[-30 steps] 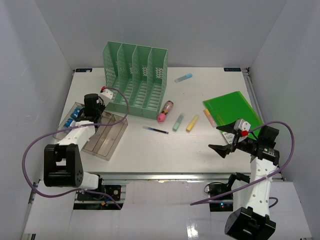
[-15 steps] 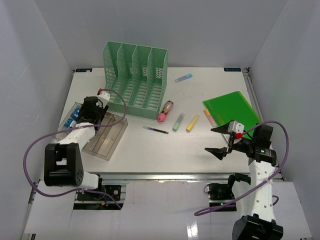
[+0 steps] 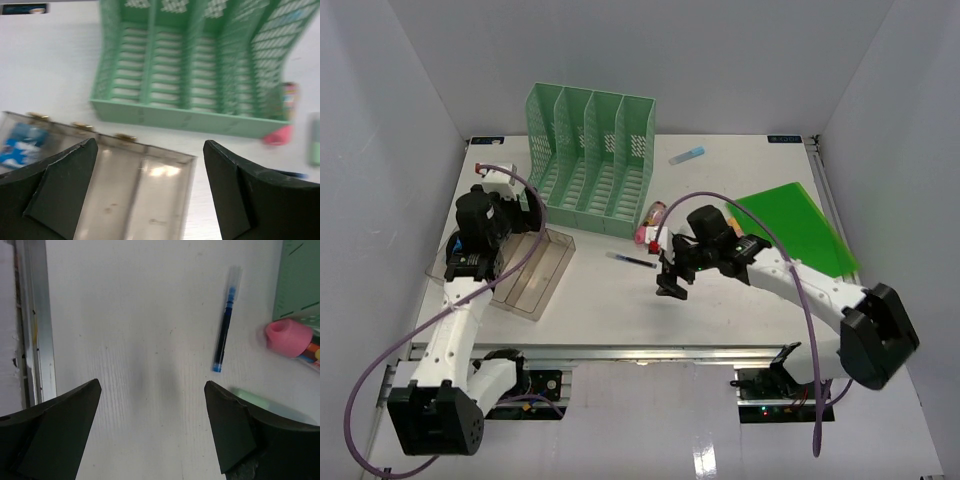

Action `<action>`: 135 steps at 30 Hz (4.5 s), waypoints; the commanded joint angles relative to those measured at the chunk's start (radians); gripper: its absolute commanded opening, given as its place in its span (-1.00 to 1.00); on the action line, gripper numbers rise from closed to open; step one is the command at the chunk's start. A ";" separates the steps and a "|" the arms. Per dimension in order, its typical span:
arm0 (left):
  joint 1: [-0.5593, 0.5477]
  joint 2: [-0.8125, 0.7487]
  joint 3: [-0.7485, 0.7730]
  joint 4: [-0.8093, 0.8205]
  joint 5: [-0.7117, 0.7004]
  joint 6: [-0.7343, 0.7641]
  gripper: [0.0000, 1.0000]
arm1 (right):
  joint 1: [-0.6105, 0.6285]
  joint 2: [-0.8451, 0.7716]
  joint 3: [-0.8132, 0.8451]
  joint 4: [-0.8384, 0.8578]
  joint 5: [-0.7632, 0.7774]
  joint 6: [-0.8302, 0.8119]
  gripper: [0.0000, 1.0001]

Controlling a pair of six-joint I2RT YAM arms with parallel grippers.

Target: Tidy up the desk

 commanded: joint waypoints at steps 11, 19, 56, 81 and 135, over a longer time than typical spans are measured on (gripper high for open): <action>0.001 -0.388 -0.117 -0.248 0.366 -0.394 0.96 | 0.143 0.521 0.409 0.009 0.417 0.115 0.91; 0.001 -0.428 -0.113 -0.261 0.312 -0.508 0.96 | 0.144 0.638 0.476 -0.012 0.442 0.121 0.50; 0.001 -0.410 0.302 -0.191 0.450 -0.672 0.96 | 0.275 0.706 1.019 -0.267 0.597 -0.512 -0.85; 0.001 -0.531 0.229 -0.145 0.415 -0.639 0.96 | 0.516 1.275 1.321 0.656 0.607 -1.109 -0.85; -0.346 -0.211 -0.059 0.191 0.543 -0.823 -0.39 | -0.215 -0.038 0.239 -0.168 -0.192 0.112 0.96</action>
